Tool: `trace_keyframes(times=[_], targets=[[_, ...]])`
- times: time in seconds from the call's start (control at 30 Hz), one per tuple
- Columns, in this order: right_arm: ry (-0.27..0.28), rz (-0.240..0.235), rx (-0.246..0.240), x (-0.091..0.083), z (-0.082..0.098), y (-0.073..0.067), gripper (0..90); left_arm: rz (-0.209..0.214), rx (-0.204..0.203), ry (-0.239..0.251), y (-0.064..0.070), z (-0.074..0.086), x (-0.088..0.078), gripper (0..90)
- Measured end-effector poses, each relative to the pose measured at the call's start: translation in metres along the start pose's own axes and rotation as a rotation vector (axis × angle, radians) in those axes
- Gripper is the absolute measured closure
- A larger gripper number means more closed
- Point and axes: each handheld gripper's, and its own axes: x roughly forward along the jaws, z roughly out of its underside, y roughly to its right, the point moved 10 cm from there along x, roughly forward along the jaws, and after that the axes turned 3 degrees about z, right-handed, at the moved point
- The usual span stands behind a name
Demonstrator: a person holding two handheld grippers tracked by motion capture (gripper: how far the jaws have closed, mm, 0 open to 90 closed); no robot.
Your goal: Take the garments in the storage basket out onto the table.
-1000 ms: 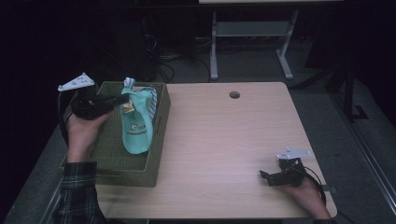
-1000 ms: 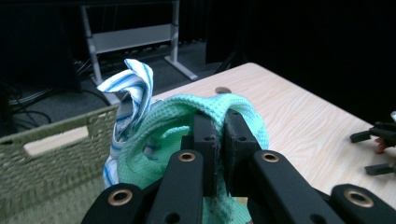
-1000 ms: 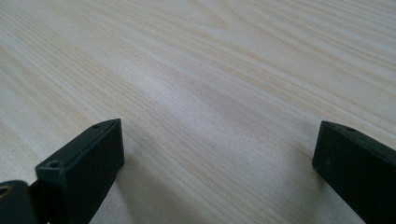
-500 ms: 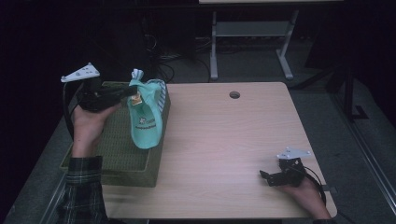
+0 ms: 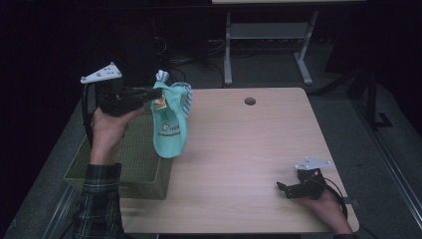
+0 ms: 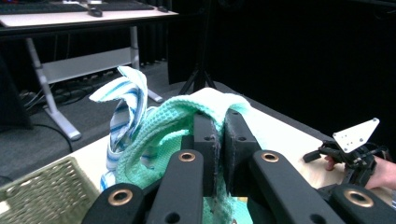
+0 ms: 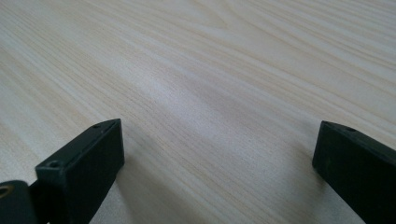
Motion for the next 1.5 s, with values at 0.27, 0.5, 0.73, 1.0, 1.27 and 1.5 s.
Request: trace_keyframes(times=[0.27, 0.5, 0.73, 1.0, 1.27, 1.5], targets=[[0.000, 0.000, 0.000, 0.000, 0.000, 0.000, 1.5, 0.058, 0.005, -0.005, 0.015, -0.001, 0.018, 85.0], [0.000, -0.001, 0.002, 0.000, 0.000, 0.000, 1.5, 0.094, 0.011, -0.013, 0.029, 0.001, 0.036, 85.0], [0.000, -0.001, 0.002, 0.000, 0.000, 0.000, 1.5, 0.124, 0.012, -0.020, 0.042, 0.006, 0.053, 85.0], [0.001, -0.001, 0.001, 0.000, 0.000, 0.000, 1.5, 0.150, 0.010, -0.044, 0.054, 0.016, 0.074, 85.0], [0.000, -0.001, 0.002, 0.000, 0.000, 0.000, 1.5, 0.181, 0.004, -0.065, 0.065, 0.028, 0.096, 85.0], [0.000, 0.000, 0.002, 0.000, 0.000, 0.000, 1.5, 0.207, -0.011, -0.083, 0.075, 0.039, 0.118, 85.0]])
